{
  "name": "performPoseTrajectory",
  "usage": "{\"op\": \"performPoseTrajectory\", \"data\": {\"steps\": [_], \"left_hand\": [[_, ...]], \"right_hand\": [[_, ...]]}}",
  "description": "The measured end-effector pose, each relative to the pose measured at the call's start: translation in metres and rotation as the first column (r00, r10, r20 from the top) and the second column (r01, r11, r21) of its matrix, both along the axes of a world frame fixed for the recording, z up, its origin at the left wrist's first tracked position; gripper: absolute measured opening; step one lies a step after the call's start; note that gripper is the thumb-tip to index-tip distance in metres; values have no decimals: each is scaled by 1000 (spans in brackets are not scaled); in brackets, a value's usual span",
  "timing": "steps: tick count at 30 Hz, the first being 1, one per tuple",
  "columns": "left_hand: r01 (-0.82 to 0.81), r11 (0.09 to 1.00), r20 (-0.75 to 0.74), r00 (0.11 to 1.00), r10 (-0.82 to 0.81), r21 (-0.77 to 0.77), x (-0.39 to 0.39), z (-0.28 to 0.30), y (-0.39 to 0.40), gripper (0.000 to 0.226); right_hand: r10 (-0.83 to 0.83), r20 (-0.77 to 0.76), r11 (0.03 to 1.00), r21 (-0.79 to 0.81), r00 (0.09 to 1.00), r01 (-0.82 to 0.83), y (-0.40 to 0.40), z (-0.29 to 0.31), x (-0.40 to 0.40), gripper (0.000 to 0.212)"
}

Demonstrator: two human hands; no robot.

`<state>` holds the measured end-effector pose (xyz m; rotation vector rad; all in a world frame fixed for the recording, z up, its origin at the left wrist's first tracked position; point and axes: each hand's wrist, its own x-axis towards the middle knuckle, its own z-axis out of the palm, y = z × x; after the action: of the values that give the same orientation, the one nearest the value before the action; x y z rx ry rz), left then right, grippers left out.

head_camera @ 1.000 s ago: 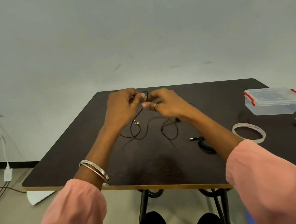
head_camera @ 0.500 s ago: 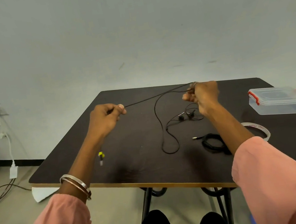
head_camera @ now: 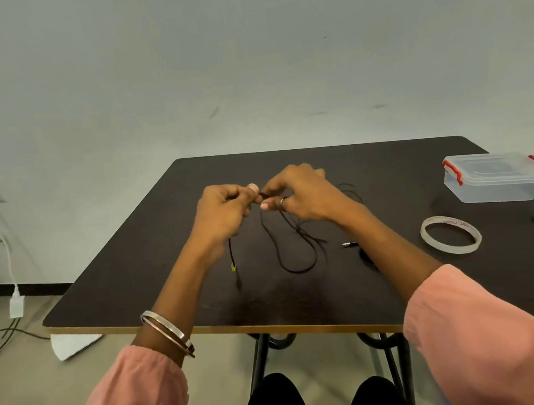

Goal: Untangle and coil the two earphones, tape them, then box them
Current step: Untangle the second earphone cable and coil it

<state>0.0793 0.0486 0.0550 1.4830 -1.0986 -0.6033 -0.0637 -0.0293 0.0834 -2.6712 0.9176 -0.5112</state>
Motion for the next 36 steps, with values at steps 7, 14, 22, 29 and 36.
{"op": "performPoseTrajectory", "data": {"steps": [7, 14, 22, 29, 36], "left_hand": [[143, 990, -287, 948, -137, 1, 7, -14, 9, 33], [321, 947, -555, 791, -257, 20, 3, -30, 7, 28], [187, 977, -596, 798, -90, 103, -3, -43, -12, 25], [312, 947, -710, 650, -271, -76, 1, -46, -27, 27], [139, 918, -763, 518, -387, -372, 9, -61, -44, 31]], "right_hand": [[-271, 556, 925, 375, 786, 54, -12, -6, -18, 8], [-509, 664, 839, 524, 548, 145, -19, -16, -13, 16], [-123, -91, 970, -223, 988, 100, -27, -52, 13, 83], [-37, 434, 996, 85, 900, 0, -41, -78, 30, 23], [62, 315, 992, 84, 947, -92, -42, -105, 40, 15]]}}
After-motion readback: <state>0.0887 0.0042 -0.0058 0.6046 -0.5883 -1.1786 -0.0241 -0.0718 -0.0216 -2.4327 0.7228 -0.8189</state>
